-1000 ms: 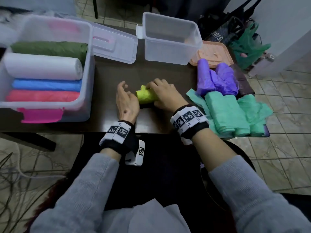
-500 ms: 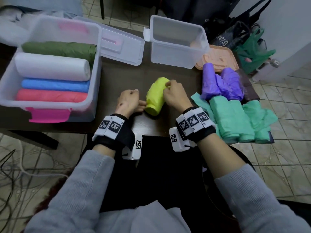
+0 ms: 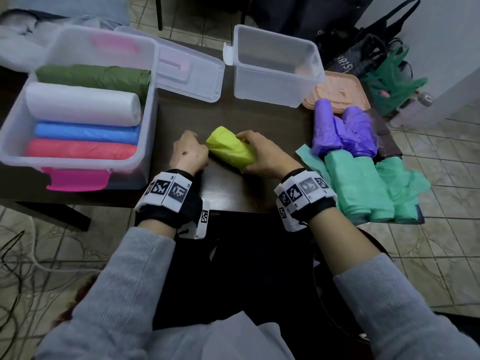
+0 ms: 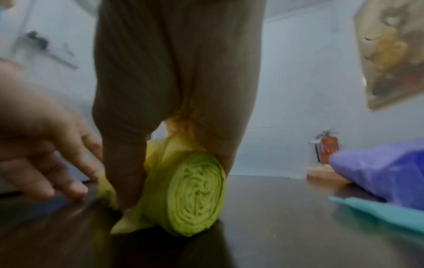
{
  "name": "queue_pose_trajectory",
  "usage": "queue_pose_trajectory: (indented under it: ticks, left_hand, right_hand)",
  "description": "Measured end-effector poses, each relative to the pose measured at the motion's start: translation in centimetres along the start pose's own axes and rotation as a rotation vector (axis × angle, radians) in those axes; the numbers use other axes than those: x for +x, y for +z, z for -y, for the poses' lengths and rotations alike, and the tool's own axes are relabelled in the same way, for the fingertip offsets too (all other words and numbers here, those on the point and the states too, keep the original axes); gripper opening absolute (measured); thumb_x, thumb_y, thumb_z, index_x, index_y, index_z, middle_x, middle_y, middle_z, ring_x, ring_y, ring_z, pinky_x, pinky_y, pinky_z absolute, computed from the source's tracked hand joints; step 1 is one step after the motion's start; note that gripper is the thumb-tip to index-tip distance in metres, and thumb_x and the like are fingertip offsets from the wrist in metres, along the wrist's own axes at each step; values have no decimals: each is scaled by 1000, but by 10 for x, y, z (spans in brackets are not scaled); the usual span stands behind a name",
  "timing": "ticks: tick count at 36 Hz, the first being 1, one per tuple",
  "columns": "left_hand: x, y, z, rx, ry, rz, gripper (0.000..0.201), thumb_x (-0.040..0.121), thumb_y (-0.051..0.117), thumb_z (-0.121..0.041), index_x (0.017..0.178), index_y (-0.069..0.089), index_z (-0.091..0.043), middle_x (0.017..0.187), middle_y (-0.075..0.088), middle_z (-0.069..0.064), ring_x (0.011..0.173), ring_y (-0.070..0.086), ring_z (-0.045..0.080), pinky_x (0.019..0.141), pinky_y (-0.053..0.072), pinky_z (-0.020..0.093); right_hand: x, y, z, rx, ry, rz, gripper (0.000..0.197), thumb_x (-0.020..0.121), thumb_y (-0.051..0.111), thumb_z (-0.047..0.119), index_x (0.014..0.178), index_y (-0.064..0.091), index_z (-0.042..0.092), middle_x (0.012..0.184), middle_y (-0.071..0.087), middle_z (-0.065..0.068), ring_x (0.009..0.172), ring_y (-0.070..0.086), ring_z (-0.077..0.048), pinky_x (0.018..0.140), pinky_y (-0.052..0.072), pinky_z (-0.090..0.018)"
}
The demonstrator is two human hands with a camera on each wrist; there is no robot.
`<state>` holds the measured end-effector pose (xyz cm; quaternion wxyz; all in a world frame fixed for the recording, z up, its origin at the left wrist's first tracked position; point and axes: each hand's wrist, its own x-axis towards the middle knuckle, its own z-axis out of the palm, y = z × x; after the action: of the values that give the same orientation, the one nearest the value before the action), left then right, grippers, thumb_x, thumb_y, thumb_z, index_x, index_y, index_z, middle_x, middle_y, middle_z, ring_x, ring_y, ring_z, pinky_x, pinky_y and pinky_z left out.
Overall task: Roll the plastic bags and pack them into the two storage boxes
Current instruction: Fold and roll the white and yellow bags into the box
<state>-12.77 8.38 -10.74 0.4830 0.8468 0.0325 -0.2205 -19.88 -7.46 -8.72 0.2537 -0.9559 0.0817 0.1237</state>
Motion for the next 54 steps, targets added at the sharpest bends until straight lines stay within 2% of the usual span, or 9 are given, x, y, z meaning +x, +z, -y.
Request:
queue_pose_trajectory:
  ticks: [5,9,14,23,28,32,35,41,54]
  left_hand:
    - [2,-12,2,216,206,-42,55,83,45,6,135,45,-12,134,53,9,122,51,24,100,37,28]
    - [7,-19,4,239,350,283,84,73,64,6,144,36,-28,143,45,1,125,50,21,109,37,34]
    - [9,-19,2,326,454,444,86,66,80,-7,138,43,-35,122,58,-5,106,59,16,100,44,31]
    - [-2,-12,-35,243,435,3,15,86,59,-33,81,68,-21,88,67,9,93,62,27,77,44,29]
    - [16,-1,-53,228,336,-211,40,92,56,-38,114,58,-4,120,59,17,114,53,33,90,40,35]
    - [20,-2,-61,270,368,-346,47,91,59,-25,125,39,0,127,50,19,118,47,35,93,38,40]
    - [24,1,-62,380,443,-170,28,92,57,-20,117,48,-9,117,58,10,106,53,27,86,43,38]
    - [42,20,-43,775,458,353,47,97,49,-26,142,38,-18,151,33,8,138,32,26,112,28,37]
    - [54,15,-32,1045,538,458,58,101,35,-37,151,9,-25,159,-7,10,146,-6,27,118,6,44]
  right_hand:
    - [0,-10,-5,190,20,144,73,80,65,1,143,30,12,139,46,-6,126,45,-19,101,34,-21]
    - [4,-15,-7,326,60,215,75,84,58,-6,146,18,8,140,47,-8,119,51,-19,97,41,-22]
    - [12,-15,-16,426,64,213,96,84,58,-5,149,-5,27,140,46,-10,123,50,-22,106,40,-36]
    - [15,-14,-17,799,191,-450,46,94,50,18,136,33,16,117,49,-5,105,49,-16,93,41,-32]
    - [-1,-5,-2,416,-96,-888,10,83,47,13,93,48,13,89,49,-1,85,47,-21,77,38,-30]
    - [-12,3,12,33,-230,-443,25,81,49,24,101,58,13,96,54,1,92,46,-16,82,37,-35]
    - [-16,12,15,-287,-106,-47,54,82,58,34,132,43,19,126,47,-6,120,39,-23,97,31,-40]
    - [-13,27,20,-473,-61,-35,70,78,59,31,139,30,13,128,44,-8,121,39,-27,93,34,-42]
    - [-12,26,21,-451,-99,14,52,79,58,23,128,40,13,123,42,-7,117,41,-26,90,35,-41]
